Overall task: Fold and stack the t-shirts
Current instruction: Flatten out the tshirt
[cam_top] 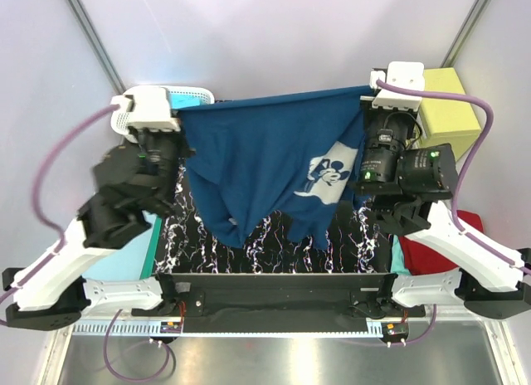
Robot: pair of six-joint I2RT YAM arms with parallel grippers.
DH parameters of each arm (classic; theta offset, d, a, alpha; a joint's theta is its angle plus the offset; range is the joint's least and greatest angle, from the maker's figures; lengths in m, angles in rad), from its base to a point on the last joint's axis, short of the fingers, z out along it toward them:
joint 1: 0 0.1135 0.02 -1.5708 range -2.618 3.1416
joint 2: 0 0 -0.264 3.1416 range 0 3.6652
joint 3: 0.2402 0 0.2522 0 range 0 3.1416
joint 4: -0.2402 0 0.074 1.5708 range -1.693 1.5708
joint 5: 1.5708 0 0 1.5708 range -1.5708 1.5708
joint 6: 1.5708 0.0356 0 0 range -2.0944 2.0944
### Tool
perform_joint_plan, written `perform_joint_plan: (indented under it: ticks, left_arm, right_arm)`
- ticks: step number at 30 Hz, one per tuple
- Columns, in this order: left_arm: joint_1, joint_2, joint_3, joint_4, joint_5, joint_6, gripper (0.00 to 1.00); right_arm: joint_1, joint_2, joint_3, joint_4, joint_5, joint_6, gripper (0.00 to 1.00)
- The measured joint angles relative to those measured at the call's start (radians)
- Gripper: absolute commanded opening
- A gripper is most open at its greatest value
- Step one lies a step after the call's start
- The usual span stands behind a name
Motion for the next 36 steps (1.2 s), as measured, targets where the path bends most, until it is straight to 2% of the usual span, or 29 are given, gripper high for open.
perform_joint_plan:
  ticks: [3, 5, 9, 11, 16, 22, 27, 32, 36]
  left_arm:
    - [0.054, 0.018, -0.051, -0.012, 0.019, 0.001, 0.00]
    - [0.154, 0.040, -0.048, -0.052, 0.081, -0.061, 0.00]
    - [0.365, 0.057, -0.065, -0.116, 0.264, -0.193, 0.00]
    - [0.465, 0.061, -0.100, -0.126, 0.370, -0.257, 0.00]
    - [0.662, 0.142, -0.151, -0.128, 0.569, -0.360, 0.00]
    - [0.724, 0.325, -0.156, -0.068, 0.650, -0.375, 0.00]
    - [0.760, 0.507, -0.127, -0.001, 0.708, -0.394, 0.00]
    - [0.795, 0.690, -0.043, 0.050, 0.734, -0.401, 0.00]
    - [0.822, 0.871, 0.136, 0.072, 0.757, -0.407, 0.00]
  right_arm:
    - [-0.061, -0.011, -0.040, -0.026, 0.008, 0.043, 0.00]
    - [-0.104, -0.014, -0.058, -0.095, -0.004, 0.136, 0.00]
    - [-0.239, -0.010, -0.056, -0.431, -0.114, 0.447, 0.00]
    - [-0.304, 0.007, -0.057, -0.545, -0.180, 0.573, 0.00]
    - [-0.389, 0.077, -0.072, -0.695, -0.294, 0.790, 0.00]
    - [-0.526, 0.220, -0.051, -0.819, -0.380, 1.000, 0.00]
    - [-0.634, 0.410, 0.047, -0.917, -0.441, 1.155, 0.00]
    - [-0.706, 0.663, 0.241, -1.003, -0.495, 1.269, 0.00]
    - [-0.751, 0.893, 0.461, -1.038, -0.530, 1.316, 0.00]
